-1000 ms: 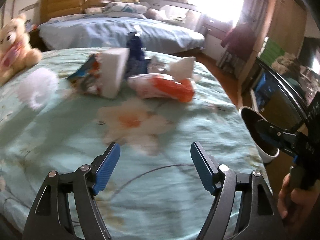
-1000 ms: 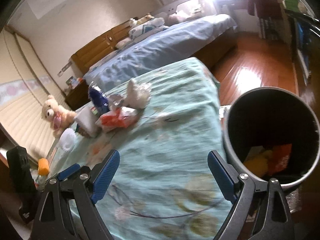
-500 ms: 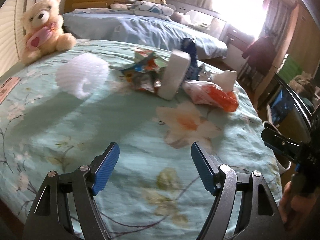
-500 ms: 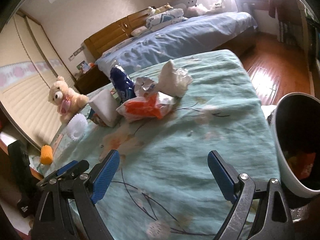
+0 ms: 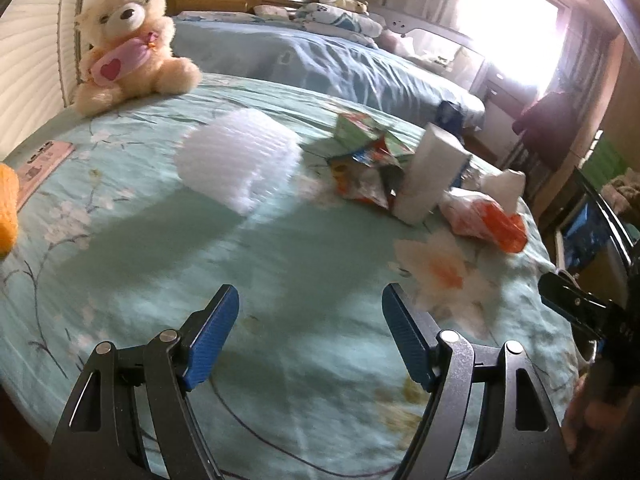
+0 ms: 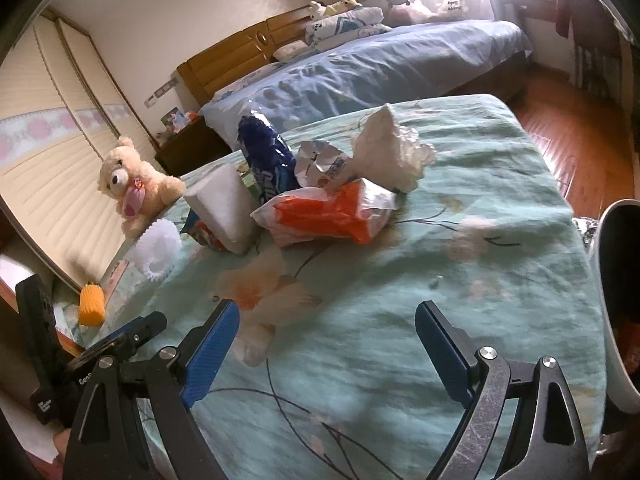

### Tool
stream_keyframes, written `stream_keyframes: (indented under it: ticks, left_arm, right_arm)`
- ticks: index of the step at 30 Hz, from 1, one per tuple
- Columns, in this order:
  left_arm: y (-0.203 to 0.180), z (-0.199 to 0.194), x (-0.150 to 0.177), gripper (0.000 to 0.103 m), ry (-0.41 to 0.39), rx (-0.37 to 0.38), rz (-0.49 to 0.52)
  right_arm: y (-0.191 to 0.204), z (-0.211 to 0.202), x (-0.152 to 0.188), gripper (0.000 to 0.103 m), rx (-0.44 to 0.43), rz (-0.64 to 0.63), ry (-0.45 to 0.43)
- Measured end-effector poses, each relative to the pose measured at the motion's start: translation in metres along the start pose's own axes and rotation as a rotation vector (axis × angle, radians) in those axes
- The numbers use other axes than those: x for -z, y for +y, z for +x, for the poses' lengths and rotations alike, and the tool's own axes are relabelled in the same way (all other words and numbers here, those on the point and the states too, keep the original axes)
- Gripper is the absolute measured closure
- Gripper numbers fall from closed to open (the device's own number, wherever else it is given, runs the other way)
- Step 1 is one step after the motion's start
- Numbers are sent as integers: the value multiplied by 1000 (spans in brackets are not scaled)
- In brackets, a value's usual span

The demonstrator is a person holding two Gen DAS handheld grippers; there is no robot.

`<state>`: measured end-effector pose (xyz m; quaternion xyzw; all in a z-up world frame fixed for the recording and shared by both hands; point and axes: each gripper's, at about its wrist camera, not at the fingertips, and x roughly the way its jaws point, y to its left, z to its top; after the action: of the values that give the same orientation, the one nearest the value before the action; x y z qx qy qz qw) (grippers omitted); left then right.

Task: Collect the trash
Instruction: 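Grasp the white bubble-wrap sleeve with left tool while right tool reaches the orange plastic bag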

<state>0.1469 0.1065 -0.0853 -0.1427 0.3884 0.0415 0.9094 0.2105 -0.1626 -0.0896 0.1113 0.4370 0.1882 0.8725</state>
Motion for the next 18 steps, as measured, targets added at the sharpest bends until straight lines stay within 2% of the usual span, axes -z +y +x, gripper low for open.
stream_keyframes:
  ticks: [10, 18]
  left_arm:
    - [32, 12, -31, 27, -22, -60, -31]
    - [43, 32, -52, 27, -10, -67, -50]
  right_arm:
    - [-6, 20, -20, 12, 26, 23, -15]
    - [-19, 36, -34, 12, -5, 107, 3]
